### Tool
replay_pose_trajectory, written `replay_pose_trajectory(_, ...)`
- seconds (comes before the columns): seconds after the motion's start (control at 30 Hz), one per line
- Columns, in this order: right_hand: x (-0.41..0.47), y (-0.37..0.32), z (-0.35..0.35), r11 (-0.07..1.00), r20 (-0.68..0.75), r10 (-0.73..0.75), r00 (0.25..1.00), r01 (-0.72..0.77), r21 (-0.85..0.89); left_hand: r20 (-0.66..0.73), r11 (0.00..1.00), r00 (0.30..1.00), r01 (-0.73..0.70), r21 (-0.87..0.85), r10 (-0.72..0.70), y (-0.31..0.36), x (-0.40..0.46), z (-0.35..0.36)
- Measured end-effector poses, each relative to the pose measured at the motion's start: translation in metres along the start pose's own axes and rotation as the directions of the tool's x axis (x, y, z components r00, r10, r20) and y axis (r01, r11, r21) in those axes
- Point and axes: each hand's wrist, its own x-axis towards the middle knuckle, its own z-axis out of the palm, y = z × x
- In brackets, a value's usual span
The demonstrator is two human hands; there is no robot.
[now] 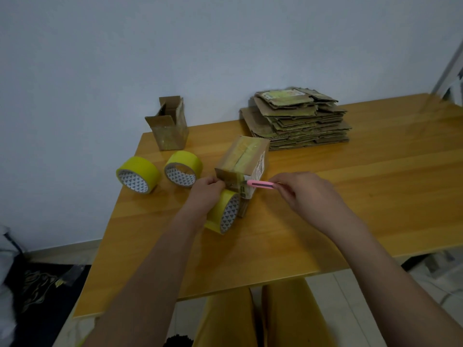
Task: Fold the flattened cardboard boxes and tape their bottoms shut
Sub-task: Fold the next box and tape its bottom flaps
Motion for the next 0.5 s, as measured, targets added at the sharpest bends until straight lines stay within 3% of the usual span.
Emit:
replay_pose_trajectory(0.13, 0.012, -0.025, -0.003, 0.966, 0.01, -0.044, 0.999, 0.045, -0.255, 0.0, 1.0, 1.0, 0.014, -0.005, -0.014, -0.001, 0.002, 0.0)
replay_pose_trajectory(0.23, 0.014, -0.034, -0.002, 0.907, 0.121, -0.022, 0.992, 0.07, -0.414, -0.016, 1.0, 1.0, 0.023, -0.007, -0.023, -0.002, 0.002, 0.0)
replay_pose_trajectory(0.33, 0.006, -0.021, 0.001, 0.917, 0.19, 0.051, 0.98, 0.029, -0.397, -0.015, 1.0, 1.0, 0.017, -0.007, -0.017, -0.003, 0.003, -0.001)
replay_pose_trajectory(0.5, -0.005, 0.017, 0.014, 0.964, 0.262, 0.213, 0.941, -0.158, -0.216, 0.011, 1.0, 1.0, -0.001, -0.021, 0.001, -0.004, 0.005, -0.001)
